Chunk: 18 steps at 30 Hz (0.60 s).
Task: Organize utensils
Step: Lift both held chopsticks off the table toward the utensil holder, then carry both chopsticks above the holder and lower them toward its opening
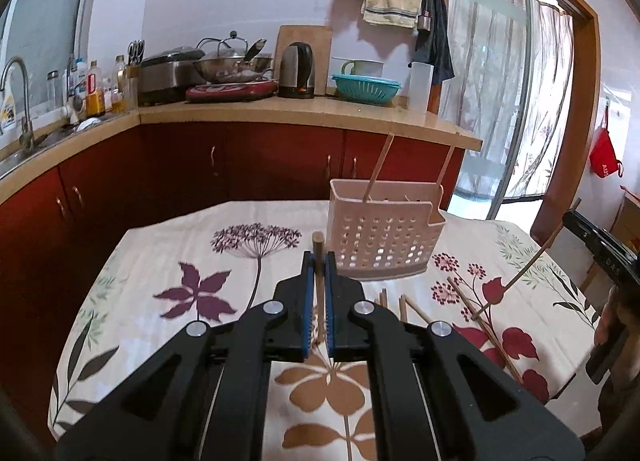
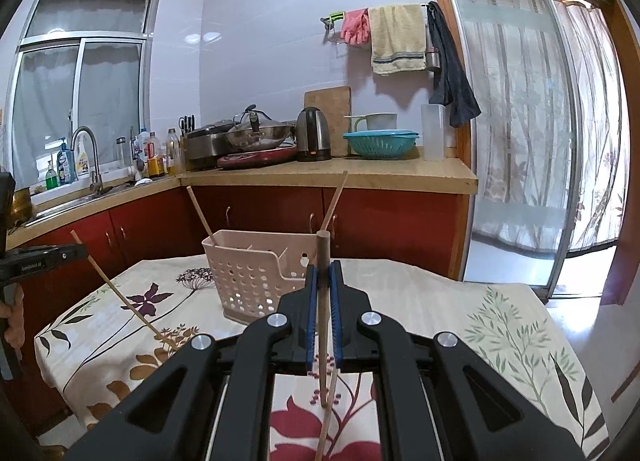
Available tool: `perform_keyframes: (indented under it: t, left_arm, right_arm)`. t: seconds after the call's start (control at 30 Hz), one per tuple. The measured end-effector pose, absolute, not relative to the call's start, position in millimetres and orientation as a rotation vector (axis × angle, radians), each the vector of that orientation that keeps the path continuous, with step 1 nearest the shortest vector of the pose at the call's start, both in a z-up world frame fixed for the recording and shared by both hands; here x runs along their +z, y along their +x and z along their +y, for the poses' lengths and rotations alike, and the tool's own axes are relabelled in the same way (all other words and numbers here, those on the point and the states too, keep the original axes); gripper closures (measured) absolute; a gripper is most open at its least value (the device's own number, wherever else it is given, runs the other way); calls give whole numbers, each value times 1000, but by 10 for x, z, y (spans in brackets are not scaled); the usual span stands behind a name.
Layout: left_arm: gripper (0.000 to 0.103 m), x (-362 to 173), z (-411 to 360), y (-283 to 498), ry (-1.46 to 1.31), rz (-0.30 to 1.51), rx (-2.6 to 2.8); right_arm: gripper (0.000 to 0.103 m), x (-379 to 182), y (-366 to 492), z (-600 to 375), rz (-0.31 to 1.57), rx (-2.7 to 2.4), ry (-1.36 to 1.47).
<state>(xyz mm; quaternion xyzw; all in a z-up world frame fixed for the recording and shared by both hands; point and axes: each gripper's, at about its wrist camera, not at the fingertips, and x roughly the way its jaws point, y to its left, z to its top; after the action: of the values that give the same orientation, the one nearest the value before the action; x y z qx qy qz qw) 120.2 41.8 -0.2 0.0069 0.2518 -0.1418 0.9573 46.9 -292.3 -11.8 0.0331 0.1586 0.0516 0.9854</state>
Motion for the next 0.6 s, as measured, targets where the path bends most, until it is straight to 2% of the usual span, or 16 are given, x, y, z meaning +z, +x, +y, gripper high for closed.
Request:
perform_keyframes:
  t: [0.6]
  left_arm:
    - [97, 248, 300, 1427, 36, 475, -338]
  right_arm:
    - [96, 60, 709, -2953, 308, 131, 108]
